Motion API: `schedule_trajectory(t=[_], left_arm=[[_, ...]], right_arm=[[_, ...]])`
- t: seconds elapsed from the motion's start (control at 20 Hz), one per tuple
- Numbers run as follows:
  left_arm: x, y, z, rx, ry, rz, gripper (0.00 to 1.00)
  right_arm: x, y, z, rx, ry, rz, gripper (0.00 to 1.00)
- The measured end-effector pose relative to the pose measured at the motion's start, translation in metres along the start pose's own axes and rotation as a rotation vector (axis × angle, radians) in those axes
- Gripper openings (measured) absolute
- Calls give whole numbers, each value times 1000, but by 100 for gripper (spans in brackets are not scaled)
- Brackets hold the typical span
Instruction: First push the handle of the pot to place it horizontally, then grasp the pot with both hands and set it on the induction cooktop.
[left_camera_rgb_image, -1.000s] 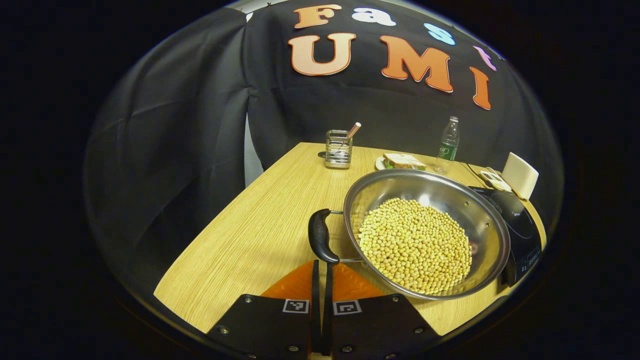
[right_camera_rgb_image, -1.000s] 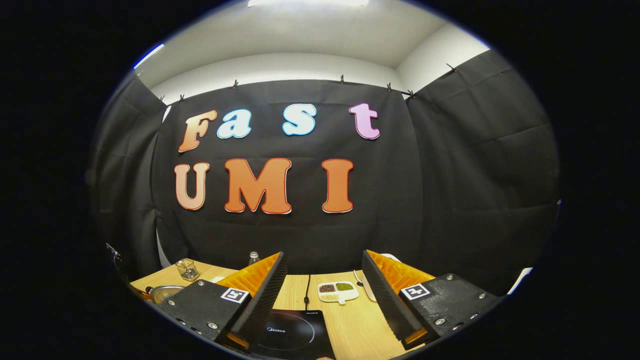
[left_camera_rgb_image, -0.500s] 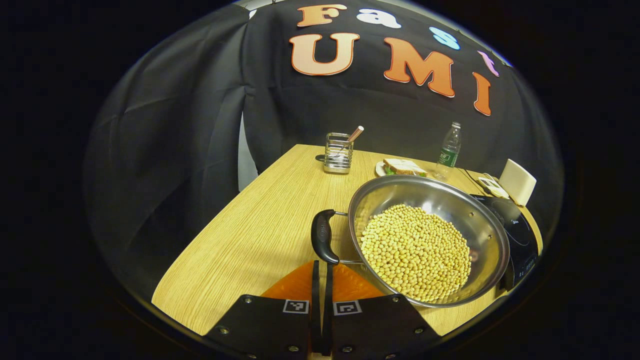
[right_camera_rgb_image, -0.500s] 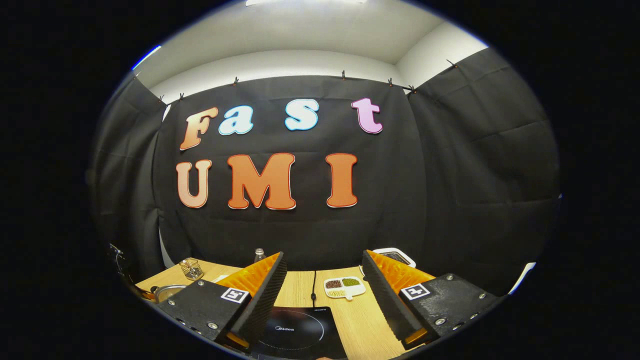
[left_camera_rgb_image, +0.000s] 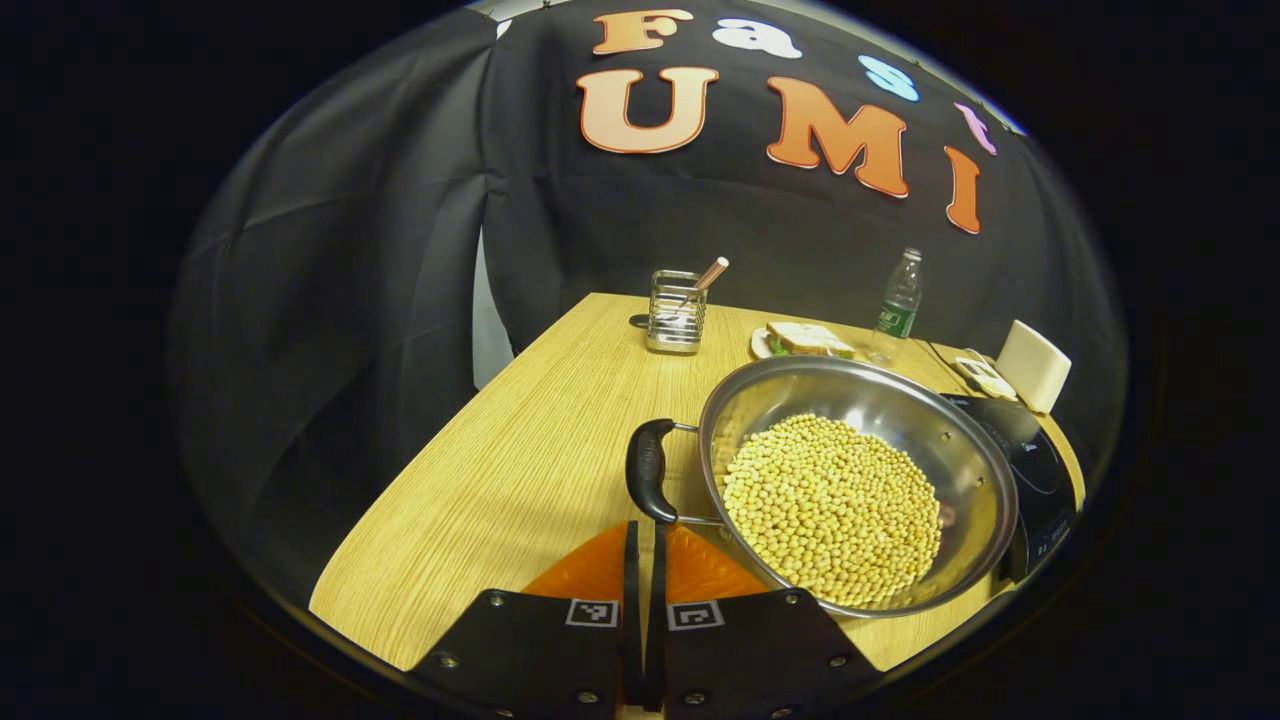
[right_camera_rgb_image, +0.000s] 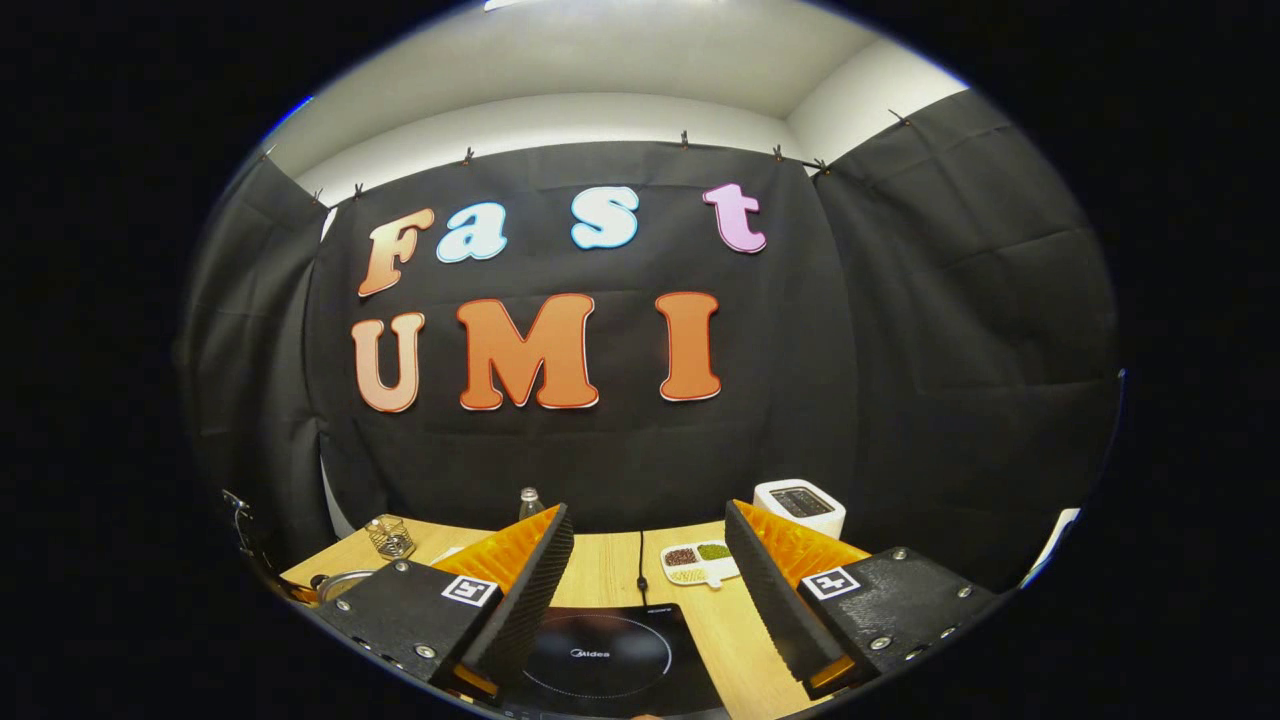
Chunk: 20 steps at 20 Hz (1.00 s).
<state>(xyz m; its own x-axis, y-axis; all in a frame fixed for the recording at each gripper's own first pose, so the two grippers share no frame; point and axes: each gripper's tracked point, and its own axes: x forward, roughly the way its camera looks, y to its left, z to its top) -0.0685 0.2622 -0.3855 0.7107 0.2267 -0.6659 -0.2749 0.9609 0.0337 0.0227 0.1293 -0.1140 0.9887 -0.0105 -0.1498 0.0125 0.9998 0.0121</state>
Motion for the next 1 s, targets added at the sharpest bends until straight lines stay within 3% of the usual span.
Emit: schedule_trajectory(t=[0.15,0.25,0.35,0.4,0.55,0.6,0.65,1.0], left_arm=[[-25,9,32,46,-109,59,3],[-39,0,64,67,-225,34,3],[-40,-14,71,86,-253,-7,3],[-33,-22,63,91,-230,-29,16],[-6,-35,56,39,-177,-74,36],[2,-33,51,24,-157,-77,70],[10,-30,47,17,-134,-72,76],[18,-27,48,84,-122,-84,74]], right_arm=[[3,28,-18,2,24,31,95],[6,54,-39,5,62,60,95],[14,85,-68,1,125,99,95],[16,100,-81,-3,158,121,95],[22,140,-132,-32,246,155,95],[25,150,-151,-46,284,161,95],[28,161,-170,-56,326,167,95],[39,215,-266,-141,552,237,96]])
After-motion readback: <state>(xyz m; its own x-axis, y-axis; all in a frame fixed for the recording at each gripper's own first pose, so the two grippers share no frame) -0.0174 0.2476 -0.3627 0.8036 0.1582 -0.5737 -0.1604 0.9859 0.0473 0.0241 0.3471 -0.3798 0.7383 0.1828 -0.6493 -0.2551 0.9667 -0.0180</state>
